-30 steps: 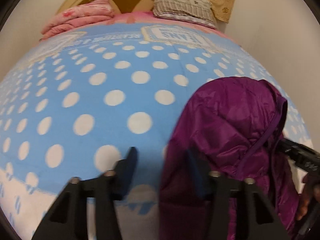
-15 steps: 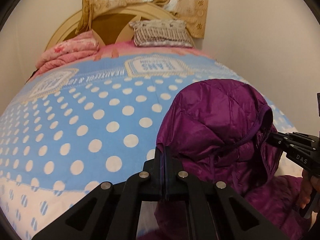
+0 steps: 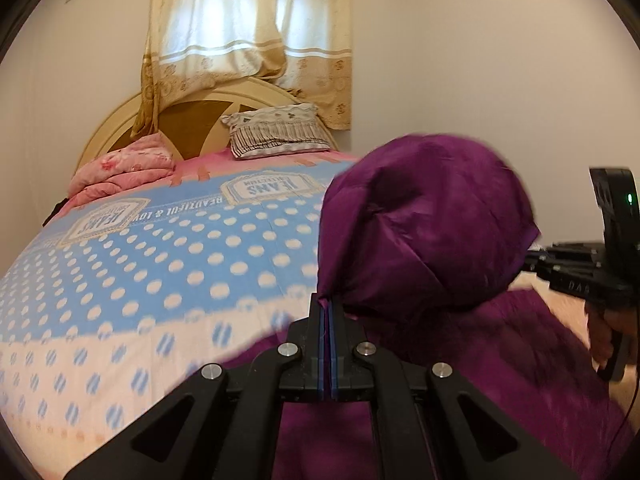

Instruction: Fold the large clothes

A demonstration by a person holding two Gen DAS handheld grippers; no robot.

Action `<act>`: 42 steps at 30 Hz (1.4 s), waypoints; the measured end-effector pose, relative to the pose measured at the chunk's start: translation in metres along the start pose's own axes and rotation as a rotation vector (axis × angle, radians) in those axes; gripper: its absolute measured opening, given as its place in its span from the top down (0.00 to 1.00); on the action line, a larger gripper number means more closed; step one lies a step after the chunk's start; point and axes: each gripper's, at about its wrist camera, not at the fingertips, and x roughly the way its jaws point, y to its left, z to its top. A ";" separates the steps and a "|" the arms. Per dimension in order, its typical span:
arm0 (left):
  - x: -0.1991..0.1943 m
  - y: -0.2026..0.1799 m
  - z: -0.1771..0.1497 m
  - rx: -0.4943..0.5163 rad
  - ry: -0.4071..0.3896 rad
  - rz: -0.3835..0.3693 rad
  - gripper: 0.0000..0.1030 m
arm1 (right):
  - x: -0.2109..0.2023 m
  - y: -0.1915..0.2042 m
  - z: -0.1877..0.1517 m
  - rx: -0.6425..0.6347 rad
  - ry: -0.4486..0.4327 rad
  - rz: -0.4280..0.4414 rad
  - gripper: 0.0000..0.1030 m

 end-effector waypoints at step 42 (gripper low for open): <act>-0.016 -0.049 -0.071 -0.095 0.246 0.138 0.12 | 0.028 0.059 -0.078 0.012 0.363 0.027 0.59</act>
